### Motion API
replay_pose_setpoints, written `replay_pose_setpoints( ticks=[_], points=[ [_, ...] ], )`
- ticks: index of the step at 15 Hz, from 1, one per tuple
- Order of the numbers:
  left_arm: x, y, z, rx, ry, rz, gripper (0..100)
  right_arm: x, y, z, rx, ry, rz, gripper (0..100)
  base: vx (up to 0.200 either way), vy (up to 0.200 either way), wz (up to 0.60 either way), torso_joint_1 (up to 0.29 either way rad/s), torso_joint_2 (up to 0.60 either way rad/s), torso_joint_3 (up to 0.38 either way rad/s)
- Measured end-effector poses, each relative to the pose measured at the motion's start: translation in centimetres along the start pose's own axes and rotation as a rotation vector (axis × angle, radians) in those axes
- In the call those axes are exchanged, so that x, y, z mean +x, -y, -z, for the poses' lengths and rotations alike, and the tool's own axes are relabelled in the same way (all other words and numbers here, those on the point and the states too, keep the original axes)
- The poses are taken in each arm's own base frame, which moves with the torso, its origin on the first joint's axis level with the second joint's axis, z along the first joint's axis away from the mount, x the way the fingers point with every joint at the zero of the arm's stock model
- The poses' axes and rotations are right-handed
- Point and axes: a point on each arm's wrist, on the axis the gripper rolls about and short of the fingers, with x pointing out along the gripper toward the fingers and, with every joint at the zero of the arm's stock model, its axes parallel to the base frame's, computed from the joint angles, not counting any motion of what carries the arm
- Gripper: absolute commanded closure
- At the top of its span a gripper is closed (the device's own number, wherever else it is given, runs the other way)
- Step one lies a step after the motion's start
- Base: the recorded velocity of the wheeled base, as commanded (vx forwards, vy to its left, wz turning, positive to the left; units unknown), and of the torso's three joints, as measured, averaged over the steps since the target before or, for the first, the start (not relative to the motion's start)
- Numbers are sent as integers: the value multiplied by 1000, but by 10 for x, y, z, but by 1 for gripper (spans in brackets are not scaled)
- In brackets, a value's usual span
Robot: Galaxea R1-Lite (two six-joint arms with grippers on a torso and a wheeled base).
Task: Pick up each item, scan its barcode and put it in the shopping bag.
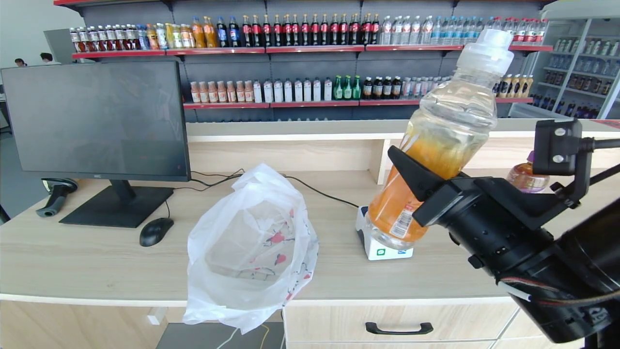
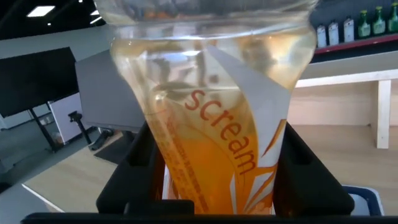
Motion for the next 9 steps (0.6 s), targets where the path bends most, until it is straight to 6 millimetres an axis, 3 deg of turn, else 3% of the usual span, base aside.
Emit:
replay_pose_setpoints(
  ticks=[3,5,9],
  points=[
    [0,0,0,0,0,0,0,10,29,3,-73,-3,64,100,0,0,0,0,0,0],
    [0,0,0,0,0,0,0,6,44,11,-105,-33,107,100,0,0,0,0,0,0],
    [0,0,0,1,0,0,0,-6,57,28,-159,-120,134,100,0,0,0,0,0,0]
  ],
)
